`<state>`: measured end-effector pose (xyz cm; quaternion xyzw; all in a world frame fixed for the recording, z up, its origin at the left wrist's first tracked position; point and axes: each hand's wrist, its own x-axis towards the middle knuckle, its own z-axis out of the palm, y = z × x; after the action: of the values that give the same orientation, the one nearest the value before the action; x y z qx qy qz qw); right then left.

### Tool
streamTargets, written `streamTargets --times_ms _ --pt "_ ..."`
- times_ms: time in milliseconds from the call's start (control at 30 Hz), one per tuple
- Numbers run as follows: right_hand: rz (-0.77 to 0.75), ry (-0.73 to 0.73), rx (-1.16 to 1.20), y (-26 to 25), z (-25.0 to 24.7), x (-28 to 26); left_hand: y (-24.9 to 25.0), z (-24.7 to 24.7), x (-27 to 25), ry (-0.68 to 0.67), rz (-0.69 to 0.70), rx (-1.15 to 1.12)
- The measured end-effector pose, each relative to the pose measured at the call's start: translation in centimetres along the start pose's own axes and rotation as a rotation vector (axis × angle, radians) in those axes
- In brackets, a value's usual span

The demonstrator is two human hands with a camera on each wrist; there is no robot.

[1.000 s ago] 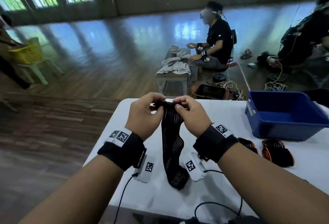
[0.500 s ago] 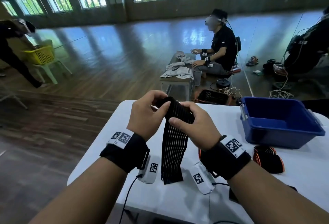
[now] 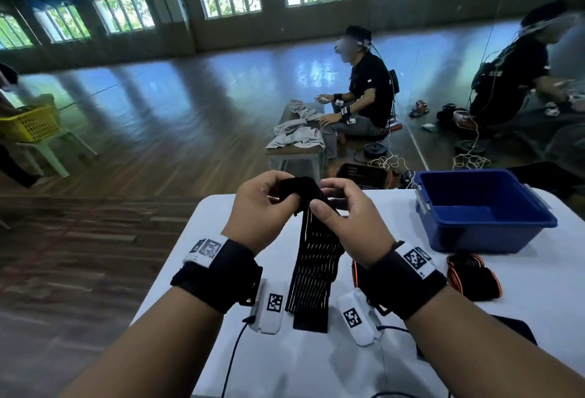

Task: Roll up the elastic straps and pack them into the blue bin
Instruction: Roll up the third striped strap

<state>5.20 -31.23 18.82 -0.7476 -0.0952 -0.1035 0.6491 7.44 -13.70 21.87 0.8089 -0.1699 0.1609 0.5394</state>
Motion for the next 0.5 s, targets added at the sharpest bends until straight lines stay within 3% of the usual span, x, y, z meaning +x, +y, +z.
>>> streamTargets --times_ms 200,400,500 --pt "-0.131 0.1 -0.121 -3.4 1.0 1.4 1.5 -2.4 2.3 -0.057 0.245 0.21" --pt "-0.164 0.208 0.039 -5.3 2.1 2.9 3.1 -4.1 4.3 0.055 0.197 -0.07" --pt "-0.21 0.276 0.102 -5.8 3.0 3.0 2.9 -4.1 4.0 0.021 0.185 -0.19"
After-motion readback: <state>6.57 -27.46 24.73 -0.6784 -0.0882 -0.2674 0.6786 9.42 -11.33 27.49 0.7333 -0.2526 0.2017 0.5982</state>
